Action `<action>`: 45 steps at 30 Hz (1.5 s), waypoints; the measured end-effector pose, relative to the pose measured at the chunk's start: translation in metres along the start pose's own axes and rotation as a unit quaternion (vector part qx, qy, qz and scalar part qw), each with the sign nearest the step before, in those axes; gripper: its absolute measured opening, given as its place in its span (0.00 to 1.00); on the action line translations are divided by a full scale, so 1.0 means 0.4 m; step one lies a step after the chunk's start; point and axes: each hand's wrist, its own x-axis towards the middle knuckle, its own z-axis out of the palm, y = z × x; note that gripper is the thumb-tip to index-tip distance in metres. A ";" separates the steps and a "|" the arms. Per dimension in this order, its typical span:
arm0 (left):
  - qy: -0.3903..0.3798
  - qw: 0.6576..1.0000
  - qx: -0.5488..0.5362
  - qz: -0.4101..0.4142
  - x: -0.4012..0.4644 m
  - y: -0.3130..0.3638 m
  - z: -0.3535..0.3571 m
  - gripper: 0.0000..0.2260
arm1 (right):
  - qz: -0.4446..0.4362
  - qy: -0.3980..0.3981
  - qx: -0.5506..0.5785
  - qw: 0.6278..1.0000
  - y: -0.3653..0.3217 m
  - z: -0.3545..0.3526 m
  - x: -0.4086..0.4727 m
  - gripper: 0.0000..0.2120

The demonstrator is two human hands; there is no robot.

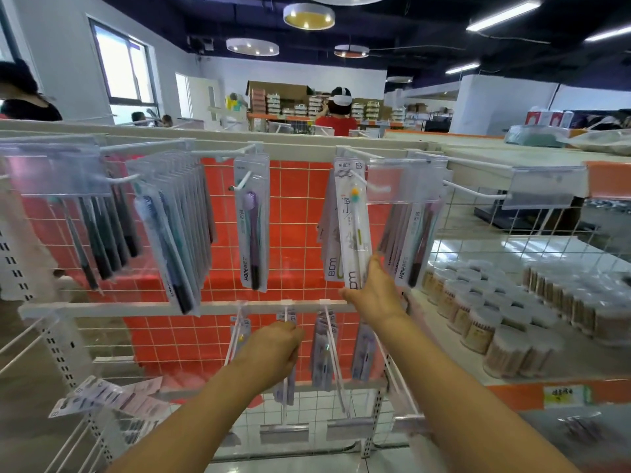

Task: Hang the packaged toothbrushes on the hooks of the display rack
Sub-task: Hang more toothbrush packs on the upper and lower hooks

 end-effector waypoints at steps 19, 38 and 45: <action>0.033 0.999 -0.011 -0.009 -0.093 0.029 -0.101 0.14 | 0.018 -0.057 -0.106 0.993 -0.021 0.009 -0.172 0.40; 0.100 0.994 0.016 -0.035 -0.276 0.011 -0.209 0.12 | -0.143 -0.045 -0.214 0.965 -0.138 0.041 -0.366 0.09; 0.071 0.994 0.054 -0.068 -0.378 -0.026 -0.243 0.11 | -0.167 -0.053 -0.180 0.968 -0.163 0.106 -0.427 0.12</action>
